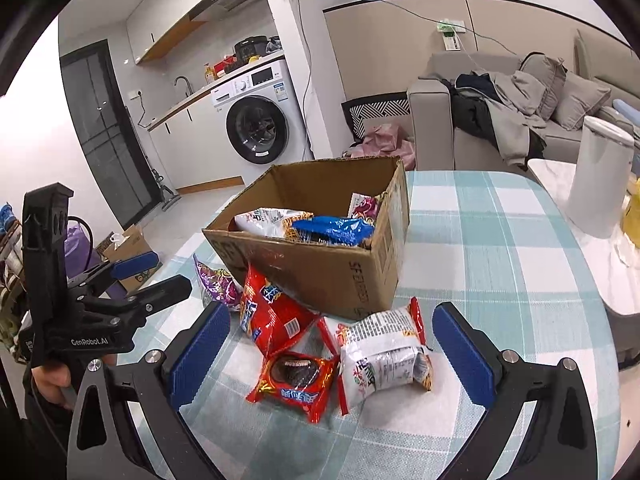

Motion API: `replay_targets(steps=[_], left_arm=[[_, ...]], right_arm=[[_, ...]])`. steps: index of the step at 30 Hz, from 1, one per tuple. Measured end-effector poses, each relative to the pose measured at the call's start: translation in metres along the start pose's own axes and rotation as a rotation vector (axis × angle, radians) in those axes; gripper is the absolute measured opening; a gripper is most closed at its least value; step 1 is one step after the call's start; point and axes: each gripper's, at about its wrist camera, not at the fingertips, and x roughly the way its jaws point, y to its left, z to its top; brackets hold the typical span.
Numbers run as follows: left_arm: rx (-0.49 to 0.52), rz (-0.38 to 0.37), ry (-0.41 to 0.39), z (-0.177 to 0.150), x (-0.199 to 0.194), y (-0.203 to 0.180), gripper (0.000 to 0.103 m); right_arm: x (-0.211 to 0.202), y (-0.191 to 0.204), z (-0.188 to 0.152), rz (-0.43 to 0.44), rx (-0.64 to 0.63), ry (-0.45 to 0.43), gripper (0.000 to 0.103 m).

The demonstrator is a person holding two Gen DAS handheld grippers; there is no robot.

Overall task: Organize snacks
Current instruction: 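Withdraw both grippers and lower them toward the remaining snack bags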

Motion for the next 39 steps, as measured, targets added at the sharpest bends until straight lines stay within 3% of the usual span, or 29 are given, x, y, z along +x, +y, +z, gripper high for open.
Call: replay_targets(steps=[21,39], left_arm=[[0.024,-0.014,0.059,-0.019,0.011,-0.025,0.102],[-0.013,0.048,0.105,-0.030,0.038,0.020,0.102]], right_arm=[[0.026,-0.037,-0.017,0.000,0.092,0.137,0.103],[0.048,-0.054,-0.026,-0.036,0.151,0.180,0.103]])
